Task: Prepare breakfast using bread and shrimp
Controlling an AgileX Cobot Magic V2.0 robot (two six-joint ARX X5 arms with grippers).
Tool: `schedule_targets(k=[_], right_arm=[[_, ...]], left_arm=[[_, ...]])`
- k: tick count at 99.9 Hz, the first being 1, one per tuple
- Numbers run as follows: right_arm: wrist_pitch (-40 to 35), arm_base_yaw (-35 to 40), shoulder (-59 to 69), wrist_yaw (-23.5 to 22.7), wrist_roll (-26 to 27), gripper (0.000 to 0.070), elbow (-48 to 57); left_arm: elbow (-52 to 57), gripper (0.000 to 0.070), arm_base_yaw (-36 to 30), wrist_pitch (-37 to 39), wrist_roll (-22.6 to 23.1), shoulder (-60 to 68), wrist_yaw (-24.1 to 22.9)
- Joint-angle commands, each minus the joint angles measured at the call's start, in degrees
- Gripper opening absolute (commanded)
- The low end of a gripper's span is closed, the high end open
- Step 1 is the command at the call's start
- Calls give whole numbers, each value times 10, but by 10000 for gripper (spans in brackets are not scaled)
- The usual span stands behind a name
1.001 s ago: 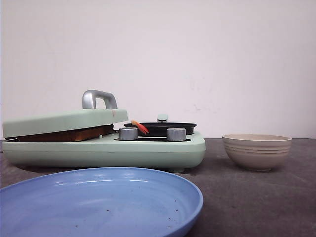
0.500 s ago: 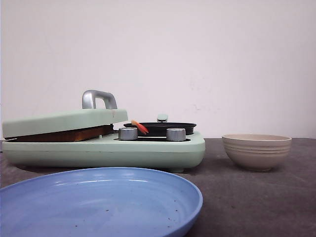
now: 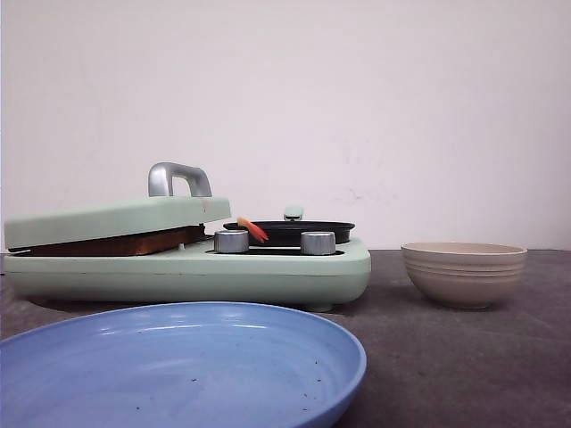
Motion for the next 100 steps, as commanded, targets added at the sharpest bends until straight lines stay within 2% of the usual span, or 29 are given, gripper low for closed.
schedule_targets(k=[1,9,17,27,32,37,49,57,68,100], right_arm=[[7,3,0,1,4,0,4],[2,3,0,1,2,0,4],[3,2,0,8,-26,0,3],[21,-4,0,60,-74,0,-12],[55,-12,0,92,-104,0,-29],[118,-24,0,110,-156,0,-58],[252,-58,-2,102,-229,0,-129],[201,-80,-3,78,-233,0,-131],[120,-101,-10,70,-232,0,-131],[122,-127,-10,56,-196,0,-131]], left_arm=[[-10,5,-1,4,-3,-1,1],[-10,5,-1,5,-3,-1,1],[-10,5,-1,5,-3,-1,1],[-10,5,-1,5,-3,-1,1],[-10,5,-1,5,-3,-1,1],[-10,5,-1,5,-3,-1,1],[-10,5,-1,5,-3,-1,1],[-10,5,-1,4,-3,-1,1],[-10,5,-1,5,-3,-1,2],[-10,5,-1,8,-3,-1,1]])
